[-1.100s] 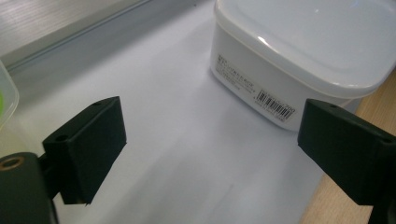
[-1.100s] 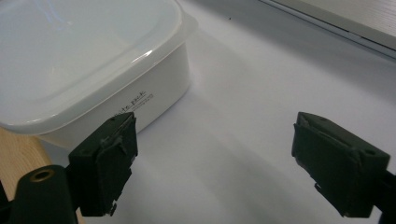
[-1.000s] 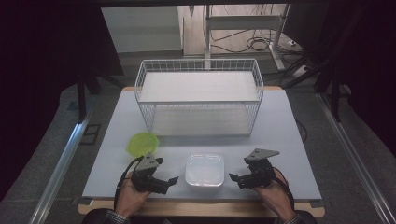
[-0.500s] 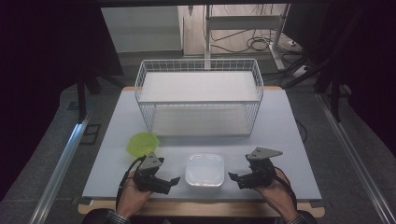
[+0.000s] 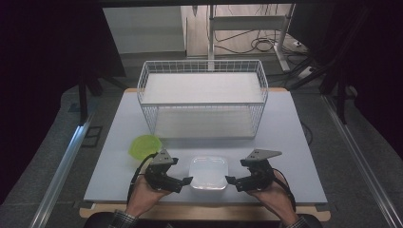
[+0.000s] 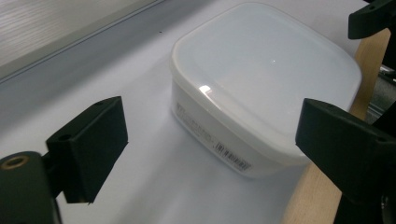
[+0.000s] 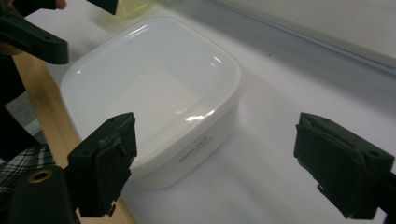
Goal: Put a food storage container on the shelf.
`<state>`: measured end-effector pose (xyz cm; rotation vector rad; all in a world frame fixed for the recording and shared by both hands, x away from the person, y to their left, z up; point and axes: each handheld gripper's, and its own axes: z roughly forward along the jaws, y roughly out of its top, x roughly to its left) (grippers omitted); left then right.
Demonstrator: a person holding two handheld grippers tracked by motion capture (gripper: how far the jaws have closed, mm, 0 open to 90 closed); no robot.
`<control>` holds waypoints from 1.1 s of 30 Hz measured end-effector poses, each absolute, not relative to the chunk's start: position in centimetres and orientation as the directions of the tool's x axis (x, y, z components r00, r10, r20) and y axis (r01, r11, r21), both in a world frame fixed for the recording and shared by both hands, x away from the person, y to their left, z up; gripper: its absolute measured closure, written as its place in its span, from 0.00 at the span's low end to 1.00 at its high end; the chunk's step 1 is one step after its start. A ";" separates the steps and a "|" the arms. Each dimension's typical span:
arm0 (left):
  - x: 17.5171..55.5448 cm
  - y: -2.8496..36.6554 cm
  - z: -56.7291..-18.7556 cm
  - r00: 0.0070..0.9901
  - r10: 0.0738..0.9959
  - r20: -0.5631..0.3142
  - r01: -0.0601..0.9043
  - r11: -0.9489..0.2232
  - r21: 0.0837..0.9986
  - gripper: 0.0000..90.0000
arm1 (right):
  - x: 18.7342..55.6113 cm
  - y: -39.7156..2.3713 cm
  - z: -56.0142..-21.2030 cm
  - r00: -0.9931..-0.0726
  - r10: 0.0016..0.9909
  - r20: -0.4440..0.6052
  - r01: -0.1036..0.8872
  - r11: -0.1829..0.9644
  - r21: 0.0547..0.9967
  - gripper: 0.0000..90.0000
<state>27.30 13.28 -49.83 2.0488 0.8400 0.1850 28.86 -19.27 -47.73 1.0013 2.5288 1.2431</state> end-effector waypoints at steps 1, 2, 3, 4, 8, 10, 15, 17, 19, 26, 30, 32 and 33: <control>27.5 13.1 -49.9 0.763 0.621 -0.180 0.494 -0.380 0.782 0.11 | 28.9 -19.1 -47.8 -0.768 0.621 0.158 0.506 0.436 0.745 0.16; 27.6 12.9 -49.9 0.765 0.618 -0.183 0.495 -0.382 0.780 0.13 | 29.0 -18.9 -47.8 -0.770 0.617 0.164 0.509 0.439 0.741 0.17; 27.8 12.8 -50.0 0.768 0.612 -0.189 0.497 -0.384 0.778 0.14 | 29.0 -18.7 -47.8 -0.772 0.613 0.166 0.512 0.445 0.735 0.17; 28.0 12.7 -50.1 0.773 0.604 -0.197 0.499 -0.386 0.776 0.14 | 29.1 -18.4 -47.9 -0.774 0.611 0.167 0.513 0.450 0.731 0.18; 28.6 11.9 -50.3 0.791 0.573 -0.216 0.503 -0.407 0.762 0.14 | 29.4 -17.6 -48.2 -0.774 0.598 0.210 0.542 0.453 0.708 0.19; 28.9 11.8 -50.4 0.793 0.560 -0.242 0.516 -0.404 0.755 0.14 | 29.7 -17.3 -48.4 -0.774 0.595 0.218 0.550 0.462 0.696 0.19; 29.3 11.9 -51.1 0.782 0.518 -0.347 0.567 -0.360 0.741 0.16 | 30.2 -17.1 -48.8 -0.757 0.584 0.293 0.600 0.443 0.665 0.23; 29.2 11.7 -51.4 0.774 0.503 -0.386 0.589 -0.347 0.730 0.17 | 30.4 -17.1 -48.9 -0.746 0.575 0.336 0.625 0.431 0.651 0.27; 29.1 11.7 -51.3 0.766 0.512 -0.389 0.599 -0.348 0.721 0.17 | 30.3 -17.0 -49.0 -0.734 0.576 0.361 0.645 0.425 0.634 0.28; 28.2 12.5 -50.3 0.698 0.564 -0.441 0.675 -0.313 0.668 0.42 | 30.1 -18.0 -48.3 -0.667 0.614 0.422 0.712 0.360 0.603 0.57; 27.8 12.8 -49.6 0.653 0.603 -0.458 0.711 -0.281 0.645 0.57 | 30.1 -18.3 -48.2 -0.607 0.635 0.479 0.764 0.299 0.571 0.67; 27.8 13.0 -49.5 0.633 0.615 -0.470 0.724 -0.255 0.641 0.64 | 29.9 -18.3 -47.9 -0.596 0.644 0.480 0.769 0.287 0.571 0.71; 27.7 13.0 -49.5 0.627 0.620 -0.472 0.726 -0.246 0.642 0.66 | 29.9 -18.3 -47.8 -0.588 0.650 0.482 0.773 0.277 0.570 0.72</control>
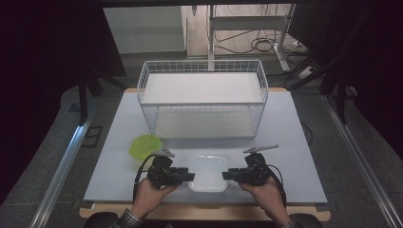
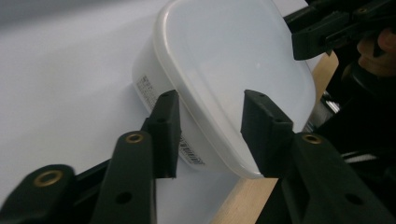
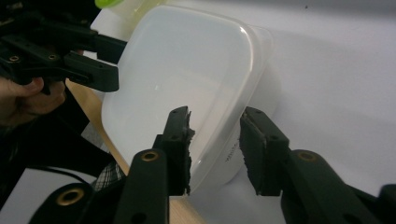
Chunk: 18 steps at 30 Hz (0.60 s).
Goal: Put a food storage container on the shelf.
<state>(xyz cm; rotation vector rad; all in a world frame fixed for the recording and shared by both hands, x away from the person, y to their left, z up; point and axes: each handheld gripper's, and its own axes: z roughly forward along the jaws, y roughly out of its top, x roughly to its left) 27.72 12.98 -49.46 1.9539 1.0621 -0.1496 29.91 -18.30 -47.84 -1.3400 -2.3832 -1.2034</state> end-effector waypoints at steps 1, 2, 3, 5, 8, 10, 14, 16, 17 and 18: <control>27.7 13.0 -49.4 0.621 0.626 -0.472 0.729 -0.238 0.642 0.67 | 29.9 -18.3 -47.8 -0.578 0.656 0.485 0.779 0.267 0.568 0.73; 27.6 13.0 -49.4 0.610 0.632 -0.478 0.734 -0.223 0.641 0.68 | 29.9 -18.2 -47.7 -0.569 0.663 0.486 0.784 0.259 0.564 0.74; 27.6 13.1 -49.5 0.601 0.634 -0.487 0.738 -0.207 0.642 0.69 | 29.8 -18.2 -47.7 -0.563 0.670 0.485 0.786 0.251 0.565 0.75; 27.5 13.2 -49.5 0.588 0.638 -0.497 0.741 -0.181 0.646 0.72 | 29.7 -18.1 -47.6 -0.554 0.678 0.483 0.787 0.236 0.571 0.76; 27.3 13.4 -49.4 0.571 0.650 -0.502 0.741 -0.146 0.655 0.77 | 29.5 -18.2 -47.5 -0.549 0.682 0.483 0.780 0.212 0.588 0.80; 27.3 13.5 -49.3 0.566 0.656 -0.499 0.734 -0.126 0.667 0.80 | 29.5 -18.3 -47.5 -0.546 0.678 0.491 0.777 0.192 0.599 0.83; 27.4 13.6 -49.3 0.553 0.673 -0.491 0.721 -0.093 0.686 0.87 | 29.3 -18.2 -47.5 -0.561 0.688 0.461 0.744 0.175 0.644 0.88; 27.5 13.6 -49.4 0.554 0.680 -0.479 0.713 -0.092 0.695 0.87 | 29.2 -18.0 -47.4 -0.568 0.695 0.440 0.728 0.176 0.662 0.88; 27.5 13.5 -49.3 0.555 0.685 -0.472 0.710 -0.094 0.698 0.87 | 29.1 -17.9 -47.4 -0.573 0.699 0.427 0.719 0.179 0.671 0.88; 27.6 13.5 -49.3 0.556 0.688 -0.466 0.706 -0.097 0.701 0.87 | 29.2 -17.9 -47.4 -0.576 0.701 0.420 0.713 0.181 0.677 0.88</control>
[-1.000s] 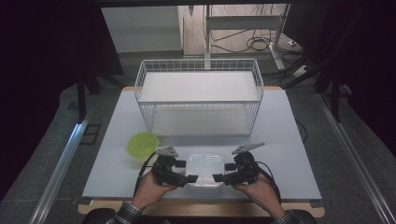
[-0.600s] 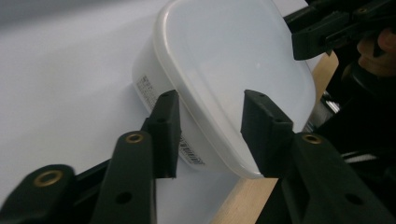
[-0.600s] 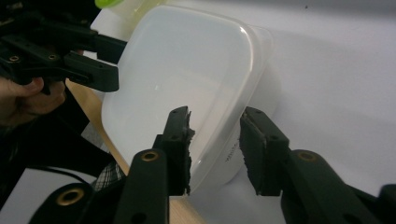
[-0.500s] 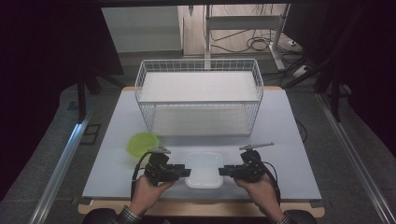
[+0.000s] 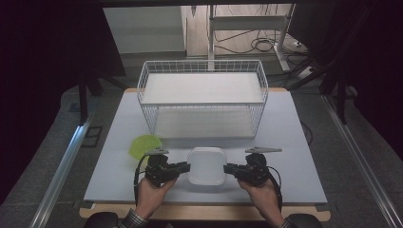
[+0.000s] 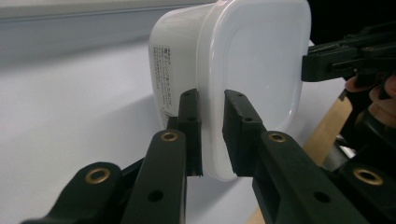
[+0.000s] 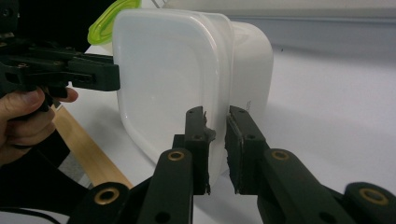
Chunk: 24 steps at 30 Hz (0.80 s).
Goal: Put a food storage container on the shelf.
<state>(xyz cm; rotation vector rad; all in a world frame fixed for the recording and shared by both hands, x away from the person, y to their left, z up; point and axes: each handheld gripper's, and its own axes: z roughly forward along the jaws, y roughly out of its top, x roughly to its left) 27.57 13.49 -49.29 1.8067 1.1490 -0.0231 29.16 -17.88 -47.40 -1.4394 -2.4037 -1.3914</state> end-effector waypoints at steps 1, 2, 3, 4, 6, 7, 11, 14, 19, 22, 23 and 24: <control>27.6 13.5 -49.2 0.559 0.688 -0.462 0.703 -0.097 0.705 0.87 | 29.2 -17.8 -47.4 -0.581 0.702 0.413 0.708 0.184 0.682 0.88; 27.7 13.6 -49.0 0.562 0.688 -0.459 0.698 -0.096 0.710 0.87 | 29.3 -17.9 -47.3 -0.584 0.699 0.412 0.704 0.184 0.686 0.88; 27.7 13.6 -48.7 0.566 0.690 -0.451 0.690 -0.099 0.717 0.87 | 29.3 -17.9 -47.2 -0.588 0.697 0.410 0.698 0.182 0.692 0.88; 27.7 13.6 -48.4 0.571 0.692 -0.441 0.682 -0.100 0.725 0.87 | 29.4 -17.9 -47.0 -0.593 0.693 0.409 0.693 0.181 0.698 0.88; 27.9 13.7 -47.6 0.578 0.700 -0.419 0.665 -0.107 0.739 0.87 | 29.6 -17.8 -46.4 -0.606 0.687 0.400 0.677 0.182 0.713 0.88; 28.0 13.8 -47.1 0.583 0.703 -0.408 0.655 -0.109 0.748 0.87 | 29.8 -17.7 -46.1 -0.615 0.684 0.392 0.666 0.185 0.722 0.88; 28.4 14.1 -45.4 0.594 0.709 -0.380 0.623 -0.106 0.775 0.87 | 30.4 -17.4 -44.7 -0.640 0.673 0.370 0.633 0.190 0.750 0.88; 28.9 14.2 -44.2 0.602 0.713 -0.358 0.601 -0.110 0.792 0.87 | 30.9 -17.2 -43.5 -0.652 0.670 0.354 0.609 0.186 0.771 0.88; 29.5 14.4 -42.9 0.607 0.717 -0.343 0.578 -0.102 0.809 0.87 | 31.5 -17.1 -42.2 -0.665 0.667 0.337 0.582 0.179 0.793 0.88; 29.9 14.6 -41.8 0.609 0.720 -0.334 0.562 -0.094 0.822 0.87 | 32.1 -16.9 -40.9 -0.674 0.666 0.319 0.559 0.179 0.809 0.88; 30.0 14.6 -41.5 0.609 0.721 -0.330 0.557 -0.094 0.825 0.87 | 32.2 -16.8 -40.6 -0.676 0.666 0.317 0.556 0.178 0.812 0.88; 30.1 14.6 -41.2 0.609 0.722 -0.328 0.554 -0.092 0.827 0.87 | 32.3 -16.8 -40.3 -0.678 0.666 0.311 0.550 0.178 0.816 0.88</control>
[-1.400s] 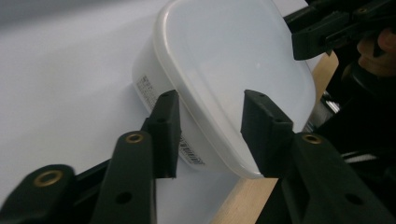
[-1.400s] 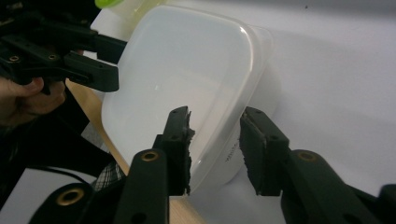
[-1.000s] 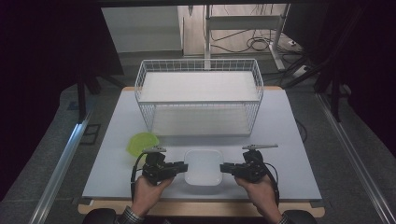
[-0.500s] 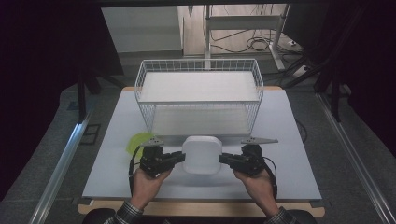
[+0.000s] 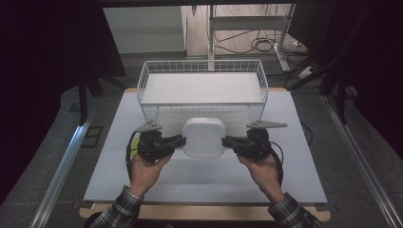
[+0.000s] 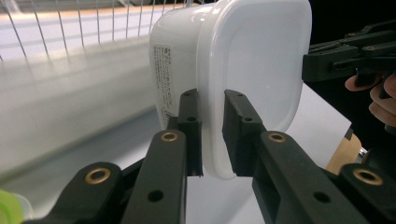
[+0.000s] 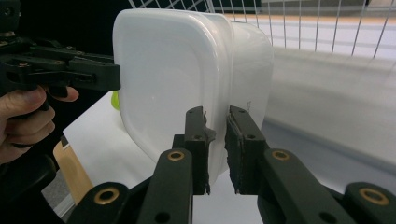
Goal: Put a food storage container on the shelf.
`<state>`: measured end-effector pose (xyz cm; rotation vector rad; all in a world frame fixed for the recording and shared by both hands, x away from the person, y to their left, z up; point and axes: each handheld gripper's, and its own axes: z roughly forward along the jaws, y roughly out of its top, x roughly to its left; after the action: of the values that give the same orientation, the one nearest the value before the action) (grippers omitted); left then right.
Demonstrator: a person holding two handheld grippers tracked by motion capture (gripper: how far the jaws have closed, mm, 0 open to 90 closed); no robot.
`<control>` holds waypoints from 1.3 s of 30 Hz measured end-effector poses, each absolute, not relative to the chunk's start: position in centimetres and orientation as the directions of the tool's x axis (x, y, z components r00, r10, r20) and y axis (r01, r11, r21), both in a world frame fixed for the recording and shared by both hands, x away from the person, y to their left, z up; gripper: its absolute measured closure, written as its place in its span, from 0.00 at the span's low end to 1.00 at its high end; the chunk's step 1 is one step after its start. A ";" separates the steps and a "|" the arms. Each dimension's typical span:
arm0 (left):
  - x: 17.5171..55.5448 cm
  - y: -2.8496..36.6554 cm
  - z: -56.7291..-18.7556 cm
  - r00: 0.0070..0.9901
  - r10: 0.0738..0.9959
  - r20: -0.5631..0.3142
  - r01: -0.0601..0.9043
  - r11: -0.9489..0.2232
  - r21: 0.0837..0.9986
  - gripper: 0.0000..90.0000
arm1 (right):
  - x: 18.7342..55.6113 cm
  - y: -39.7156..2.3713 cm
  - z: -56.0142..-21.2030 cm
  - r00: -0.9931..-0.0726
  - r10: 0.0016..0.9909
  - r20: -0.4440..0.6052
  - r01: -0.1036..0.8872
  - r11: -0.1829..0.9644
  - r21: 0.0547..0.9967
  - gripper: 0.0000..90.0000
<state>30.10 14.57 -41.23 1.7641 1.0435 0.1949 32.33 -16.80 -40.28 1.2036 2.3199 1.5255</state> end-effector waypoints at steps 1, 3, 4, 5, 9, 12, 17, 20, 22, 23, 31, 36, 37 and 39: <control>30.2 14.6 -40.9 0.612 0.721 -0.325 0.549 -0.091 0.831 0.87 | 32.5 -16.8 -40.0 -0.681 0.664 0.308 0.546 0.180 0.819 0.88; 30.5 14.6 -40.3 0.612 0.722 -0.322 0.542 -0.087 0.836 0.87 | 32.8 -16.7 -39.3 -0.684 0.663 0.304 0.539 0.178 0.823 0.88; 30.5 14.6 -40.3 0.612 0.722 -0.322 0.542 -0.087 0.836 0.87 | 32.9 -16.7 -39.0 -0.685 0.663 0.301 0.535 0.177 0.826 0.88; 30.7 14.7 -39.6 0.613 0.725 -0.313 0.532 -0.085 0.843 0.87 | 33.0 -16.7 -38.6 -0.687 0.663 0.298 0.530 0.176 0.829 0.88; 30.9 14.8 -38.4 0.610 0.733 -0.300 0.514 -0.078 0.854 0.87 | 33.4 -16.5 -37.3 -0.692 0.662 0.287 0.514 0.172 0.841 0.88; 31.0 14.9 -37.5 0.609 0.739 -0.288 0.497 -0.072 0.865 0.87 | 33.7 -16.2 -36.4 -0.699 0.662 0.271 0.494 0.172 0.853 0.88; 31.4 15.2 -36.1 0.610 0.743 -0.275 0.475 -0.065 0.877 0.87 | 34.1 -15.9 -35.0 -0.708 0.660 0.251 0.468 0.173 0.866 0.88; 31.9 15.5 -35.0 0.609 0.744 -0.276 0.466 -0.053 0.883 0.87 | 34.7 -15.5 -33.5 -0.714 0.660 0.236 0.449 0.172 0.877 0.88; 32.2 15.7 -34.4 0.608 0.745 -0.275 0.461 -0.049 0.886 0.87 | 35.1 -15.4 -32.9 -0.717 0.656 0.237 0.445 0.168 0.880 0.88; 32.3 15.8 -34.1 0.607 0.746 -0.274 0.458 -0.047 0.888 0.87 | 35.3 -15.3 -32.6 -0.718 0.654 0.238 0.443 0.166 0.881 0.88; 33.5 16.2 -32.3 0.598 0.757 -0.262 0.443 -0.040 0.896 0.87 | 36.8 -14.8 -30.7 -0.723 0.652 0.230 0.424 0.155 0.892 0.88; 34.9 16.1 -31.5 0.586 0.764 -0.270 0.448 -0.028 0.894 0.87 | 38.2 -14.6 -29.9 -0.715 0.659 0.235 0.422 0.140 0.896 0.88; 35.2 16.0 -31.4 0.584 0.765 -0.271 0.449 -0.027 0.893 0.87 | 38.5 -14.6 -29.8 -0.712 0.660 0.239 0.426 0.136 0.895 0.87; 35.7 15.9 -31.2 0.581 0.767 -0.273 0.452 -0.025 0.892 0.87 | 39.0 -14.6 -29.6 -0.708 0.666 0.236 0.426 0.135 0.895 0.87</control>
<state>35.73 15.94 -31.23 1.6626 1.0305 0.3418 39.03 -14.58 -29.59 1.0758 2.1906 1.6062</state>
